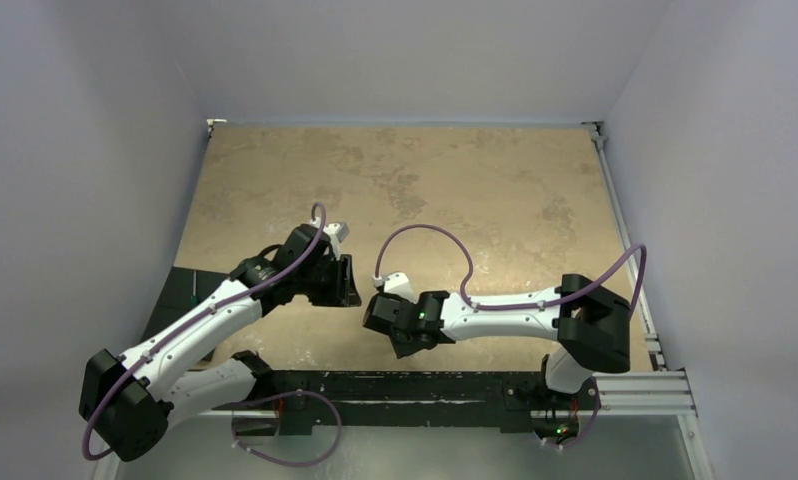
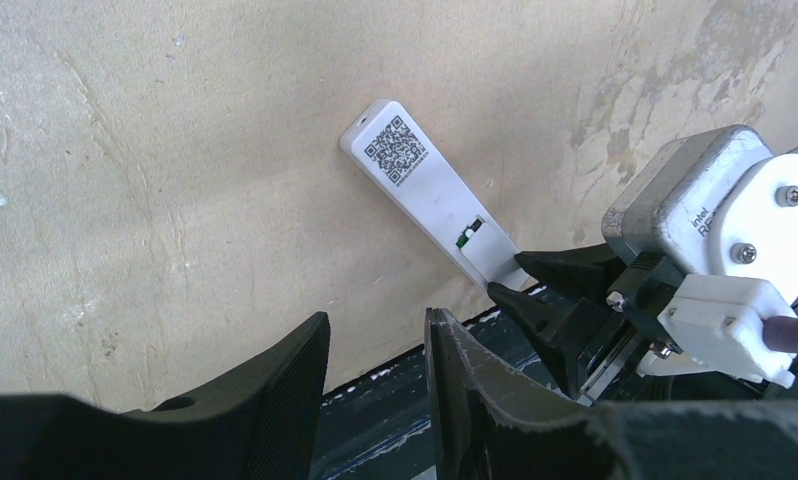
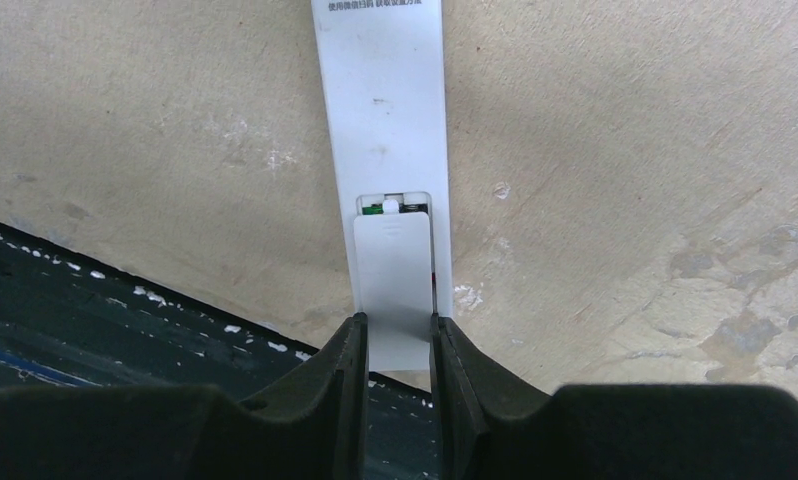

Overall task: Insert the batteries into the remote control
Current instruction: Load the battery cover into the remote control.

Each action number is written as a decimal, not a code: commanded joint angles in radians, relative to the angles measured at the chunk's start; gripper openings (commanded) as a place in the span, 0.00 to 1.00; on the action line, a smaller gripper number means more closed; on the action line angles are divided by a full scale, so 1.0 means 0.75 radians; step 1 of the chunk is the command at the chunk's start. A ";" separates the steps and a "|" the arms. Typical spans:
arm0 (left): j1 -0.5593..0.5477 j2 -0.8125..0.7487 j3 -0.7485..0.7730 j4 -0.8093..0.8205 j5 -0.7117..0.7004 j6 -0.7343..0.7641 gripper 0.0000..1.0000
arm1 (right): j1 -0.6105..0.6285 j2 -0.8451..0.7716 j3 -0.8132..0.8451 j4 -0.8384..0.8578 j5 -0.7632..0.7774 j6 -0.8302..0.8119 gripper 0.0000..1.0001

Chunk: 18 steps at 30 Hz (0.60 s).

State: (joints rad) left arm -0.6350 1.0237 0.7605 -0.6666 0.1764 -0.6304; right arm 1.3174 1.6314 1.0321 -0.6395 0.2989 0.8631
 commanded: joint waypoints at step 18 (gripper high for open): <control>0.006 -0.005 0.022 0.036 0.018 0.039 0.40 | 0.009 0.026 0.056 -0.037 0.055 0.031 0.35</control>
State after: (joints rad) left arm -0.6350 1.0237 0.7605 -0.6666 0.1787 -0.6300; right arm 1.3174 1.6489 1.0435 -0.6434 0.3004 0.8646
